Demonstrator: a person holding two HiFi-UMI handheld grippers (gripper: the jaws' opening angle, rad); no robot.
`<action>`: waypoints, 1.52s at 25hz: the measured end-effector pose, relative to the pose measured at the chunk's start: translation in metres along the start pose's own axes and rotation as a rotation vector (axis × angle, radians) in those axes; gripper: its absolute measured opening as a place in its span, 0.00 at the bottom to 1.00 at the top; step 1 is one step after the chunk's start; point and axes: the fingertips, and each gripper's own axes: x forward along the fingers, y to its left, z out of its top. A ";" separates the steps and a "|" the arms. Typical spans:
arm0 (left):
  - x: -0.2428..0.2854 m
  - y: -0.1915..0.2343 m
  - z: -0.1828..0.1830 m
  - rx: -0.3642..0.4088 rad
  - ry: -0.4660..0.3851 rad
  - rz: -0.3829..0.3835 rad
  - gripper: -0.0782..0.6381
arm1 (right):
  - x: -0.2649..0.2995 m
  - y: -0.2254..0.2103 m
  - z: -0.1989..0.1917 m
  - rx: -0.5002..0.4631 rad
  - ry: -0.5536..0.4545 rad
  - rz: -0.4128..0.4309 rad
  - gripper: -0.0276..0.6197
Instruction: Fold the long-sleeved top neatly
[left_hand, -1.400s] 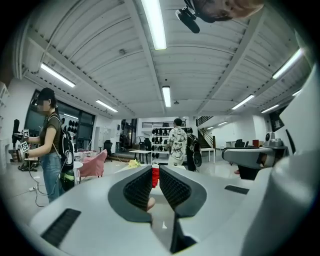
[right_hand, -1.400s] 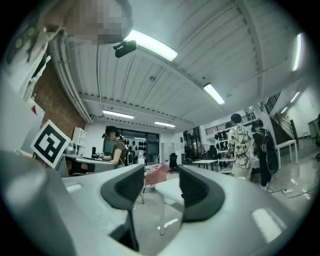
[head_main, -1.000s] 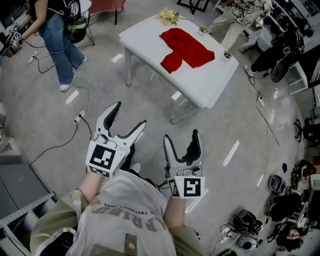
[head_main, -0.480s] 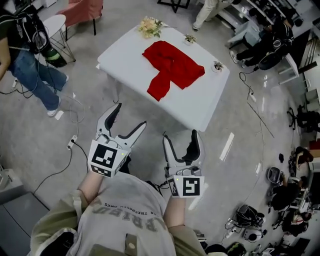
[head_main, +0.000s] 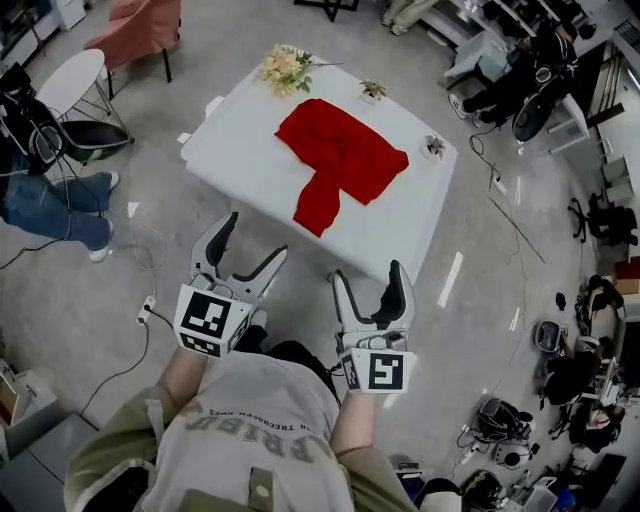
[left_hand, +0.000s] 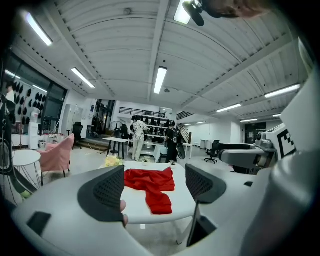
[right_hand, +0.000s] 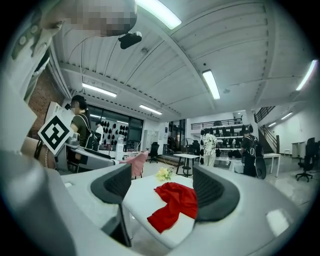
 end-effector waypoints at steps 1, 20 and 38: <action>0.002 0.004 -0.003 -0.005 0.009 -0.001 0.62 | 0.004 0.000 -0.003 -0.003 0.008 -0.003 0.62; 0.100 0.036 -0.034 -0.039 0.123 0.080 0.62 | 0.102 -0.061 -0.049 -0.066 0.091 0.101 0.62; 0.248 0.032 -0.037 -0.113 0.250 0.167 0.62 | 0.203 -0.179 -0.076 -0.036 0.106 0.203 0.62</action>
